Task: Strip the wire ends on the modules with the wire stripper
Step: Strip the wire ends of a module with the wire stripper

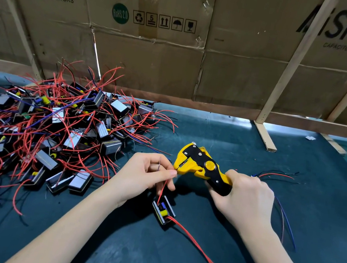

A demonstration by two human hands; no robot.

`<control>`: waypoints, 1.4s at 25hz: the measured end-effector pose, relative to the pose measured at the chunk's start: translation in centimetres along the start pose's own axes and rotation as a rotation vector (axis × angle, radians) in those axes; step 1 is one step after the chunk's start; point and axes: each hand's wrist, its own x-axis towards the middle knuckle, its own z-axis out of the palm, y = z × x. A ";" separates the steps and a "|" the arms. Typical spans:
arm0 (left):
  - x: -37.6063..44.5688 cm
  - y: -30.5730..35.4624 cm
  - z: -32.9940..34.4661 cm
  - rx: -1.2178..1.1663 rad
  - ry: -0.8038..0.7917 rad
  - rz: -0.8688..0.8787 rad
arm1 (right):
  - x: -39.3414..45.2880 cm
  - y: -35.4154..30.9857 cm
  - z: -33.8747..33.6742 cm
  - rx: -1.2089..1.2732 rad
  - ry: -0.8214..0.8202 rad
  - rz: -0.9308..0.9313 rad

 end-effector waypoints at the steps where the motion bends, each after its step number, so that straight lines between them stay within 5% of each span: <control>1: 0.0 0.1 0.0 -0.003 -0.004 0.006 | 0.0 0.0 0.0 -0.001 -0.014 0.022; 19: 0.8 -0.9 -0.2 0.055 0.200 -0.055 | 1.1 2.4 -1.6 0.164 0.073 0.365; 22: 0.7 -0.4 -1.1 0.121 0.112 -0.105 | 1.4 2.8 -2.1 0.221 0.086 0.424; 27: 0.3 0.9 -2.1 0.642 0.099 0.028 | 2.0 3.9 -3.2 0.324 0.187 0.530; 33: 3.8 6.2 6.0 0.698 0.095 0.528 | 2.2 5.2 -3.8 0.415 0.288 0.588; 35: 4.6 7.5 8.1 0.698 0.014 0.501 | 2.2 5.6 -3.8 0.426 0.315 0.604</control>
